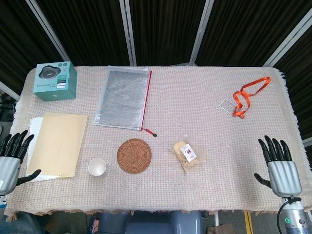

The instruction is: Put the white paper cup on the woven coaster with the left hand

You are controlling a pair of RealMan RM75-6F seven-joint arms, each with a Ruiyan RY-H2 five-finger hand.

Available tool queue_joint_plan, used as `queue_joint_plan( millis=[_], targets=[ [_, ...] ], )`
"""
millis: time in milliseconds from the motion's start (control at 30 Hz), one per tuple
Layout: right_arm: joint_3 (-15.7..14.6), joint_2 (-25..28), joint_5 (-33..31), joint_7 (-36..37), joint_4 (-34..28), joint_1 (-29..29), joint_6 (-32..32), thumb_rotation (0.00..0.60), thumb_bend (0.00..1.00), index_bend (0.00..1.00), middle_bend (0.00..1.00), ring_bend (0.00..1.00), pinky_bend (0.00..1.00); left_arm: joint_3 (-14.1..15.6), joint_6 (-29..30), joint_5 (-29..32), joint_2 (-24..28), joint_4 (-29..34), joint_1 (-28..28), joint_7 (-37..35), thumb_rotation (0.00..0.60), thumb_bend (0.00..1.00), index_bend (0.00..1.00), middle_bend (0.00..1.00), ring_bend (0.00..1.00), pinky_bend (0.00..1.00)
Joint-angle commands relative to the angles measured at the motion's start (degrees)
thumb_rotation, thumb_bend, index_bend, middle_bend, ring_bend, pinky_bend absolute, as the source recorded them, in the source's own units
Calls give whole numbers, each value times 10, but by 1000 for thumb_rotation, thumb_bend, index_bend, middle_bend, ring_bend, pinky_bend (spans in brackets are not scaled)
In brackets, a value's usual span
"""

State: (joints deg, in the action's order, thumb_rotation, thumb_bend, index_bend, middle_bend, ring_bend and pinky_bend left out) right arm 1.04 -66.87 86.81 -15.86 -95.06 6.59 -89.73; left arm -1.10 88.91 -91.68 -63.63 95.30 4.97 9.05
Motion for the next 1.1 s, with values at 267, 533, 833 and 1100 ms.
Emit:
queue_joint_plan(
  millis=[267, 533, 833, 1100],
  targets=[
    [6, 7, -1, 11, -3, -4, 4, 600, 0, 0, 0, 0, 0, 7, -22, -2, -12, -1, 7, 22, 600, 0, 0, 0, 0, 0],
    [13, 7, -9, 12, -5, 2, 23, 600, 0, 0, 0, 0, 0, 40, -156, -46, -49, 7, 74, 84, 600, 0, 0, 0, 0, 0],
    [20, 5, -23, 6, -4, 7, 42, 600, 0, 0, 0, 0, 0, 13, -274, -25, -144, -12, 151, 204, 600, 11, 38, 0, 0, 111],
    [26, 10, -36, 14, 2, 4, 44, 600, 0, 0, 0, 0, 0, 0, -293, -7, -189, -21, 170, 276, 600, 38, 99, 95, 53, 247]
  ],
)
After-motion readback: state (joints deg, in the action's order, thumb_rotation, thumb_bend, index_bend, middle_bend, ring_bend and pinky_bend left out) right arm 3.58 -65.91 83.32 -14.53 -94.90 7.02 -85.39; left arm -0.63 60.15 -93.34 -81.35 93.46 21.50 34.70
